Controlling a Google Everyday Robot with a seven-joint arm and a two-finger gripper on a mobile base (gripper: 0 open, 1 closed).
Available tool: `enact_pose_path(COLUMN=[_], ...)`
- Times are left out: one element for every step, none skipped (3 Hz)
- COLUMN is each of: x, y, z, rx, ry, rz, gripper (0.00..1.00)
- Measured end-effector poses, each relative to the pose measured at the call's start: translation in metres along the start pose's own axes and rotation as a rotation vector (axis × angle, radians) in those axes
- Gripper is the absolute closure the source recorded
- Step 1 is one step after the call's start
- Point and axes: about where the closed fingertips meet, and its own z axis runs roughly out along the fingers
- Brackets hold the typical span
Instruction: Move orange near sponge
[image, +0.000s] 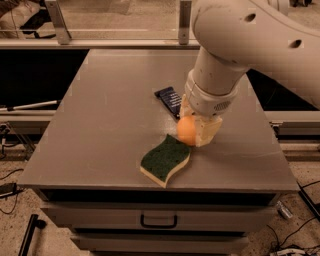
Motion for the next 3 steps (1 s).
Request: enact_pose_path(x=[-0.0003,-0.0006,-0.0006], y=[0.0003,0.0007,0.0007], z=[-0.0002,-0.0003,-0.0004], rx=[0.001,0.001,0.001], ry=[0.001,0.002,0.002], rz=[-0.001,-0.001,-0.001], gripper=[0.15,0.00,0.00])
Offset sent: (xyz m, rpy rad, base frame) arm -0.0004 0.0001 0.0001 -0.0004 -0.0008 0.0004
